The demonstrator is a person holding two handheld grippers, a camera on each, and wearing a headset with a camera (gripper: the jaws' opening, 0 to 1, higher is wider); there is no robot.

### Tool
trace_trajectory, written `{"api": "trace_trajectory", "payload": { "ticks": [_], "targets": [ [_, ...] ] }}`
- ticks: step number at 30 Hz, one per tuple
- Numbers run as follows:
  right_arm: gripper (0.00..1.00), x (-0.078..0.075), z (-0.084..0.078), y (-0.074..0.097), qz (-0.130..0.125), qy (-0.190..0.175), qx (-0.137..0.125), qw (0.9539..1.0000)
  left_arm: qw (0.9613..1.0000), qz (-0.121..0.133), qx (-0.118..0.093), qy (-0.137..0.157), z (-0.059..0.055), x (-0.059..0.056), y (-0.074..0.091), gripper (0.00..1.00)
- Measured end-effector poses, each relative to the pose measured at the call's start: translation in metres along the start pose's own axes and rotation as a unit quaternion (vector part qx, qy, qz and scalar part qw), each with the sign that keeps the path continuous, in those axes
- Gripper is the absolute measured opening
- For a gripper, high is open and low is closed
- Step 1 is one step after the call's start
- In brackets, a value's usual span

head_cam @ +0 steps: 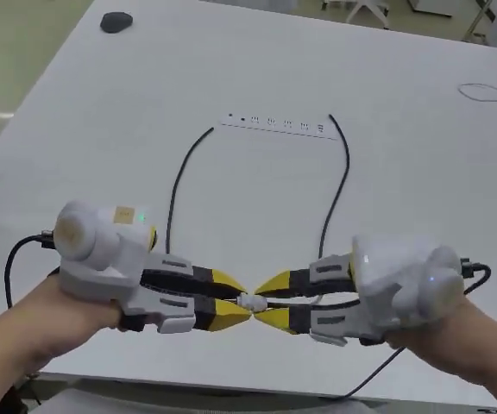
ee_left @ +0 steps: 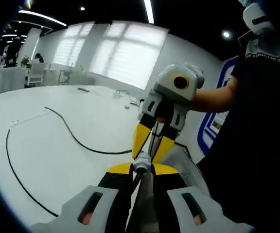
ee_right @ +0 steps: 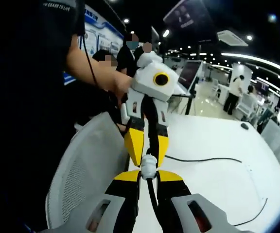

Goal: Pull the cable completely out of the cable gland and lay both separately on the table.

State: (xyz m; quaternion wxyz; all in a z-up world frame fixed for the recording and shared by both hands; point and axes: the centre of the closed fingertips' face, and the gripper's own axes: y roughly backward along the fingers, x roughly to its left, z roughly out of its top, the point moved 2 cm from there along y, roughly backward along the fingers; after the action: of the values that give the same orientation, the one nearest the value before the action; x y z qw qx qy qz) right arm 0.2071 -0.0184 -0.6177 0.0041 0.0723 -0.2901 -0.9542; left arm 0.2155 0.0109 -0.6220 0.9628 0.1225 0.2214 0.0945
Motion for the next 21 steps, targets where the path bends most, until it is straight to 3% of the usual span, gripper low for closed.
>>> {"api": "trace_trajectory", "payload": {
  "ticks": [3,7,15,21],
  "targets": [
    [0.08,0.001,0.0002,-0.0019,-0.026,0.042,0.022,0.9985,0.9996,0.0,-0.004,0.027,-0.001,0.0,0.0013,0.15],
    [0.08,0.0064,-0.0014,-0.0052,-0.023,0.06,0.041,0.9971,0.9993,-0.002,0.0,0.036,-0.0049,-0.0019,0.0006,0.15],
    [0.08,0.0037,-0.0011,-0.0053,-0.033,0.057,0.037,0.9971,0.9994,0.002,0.002,0.033,-0.0056,-0.0006,0.0018,0.15],
    [0.09,0.0019,0.0004,-0.005,-0.041,0.033,0.034,0.9981,0.9998,0.002,-0.004,0.019,-0.0027,-0.0016,0.0018,0.15]
  ]
}}
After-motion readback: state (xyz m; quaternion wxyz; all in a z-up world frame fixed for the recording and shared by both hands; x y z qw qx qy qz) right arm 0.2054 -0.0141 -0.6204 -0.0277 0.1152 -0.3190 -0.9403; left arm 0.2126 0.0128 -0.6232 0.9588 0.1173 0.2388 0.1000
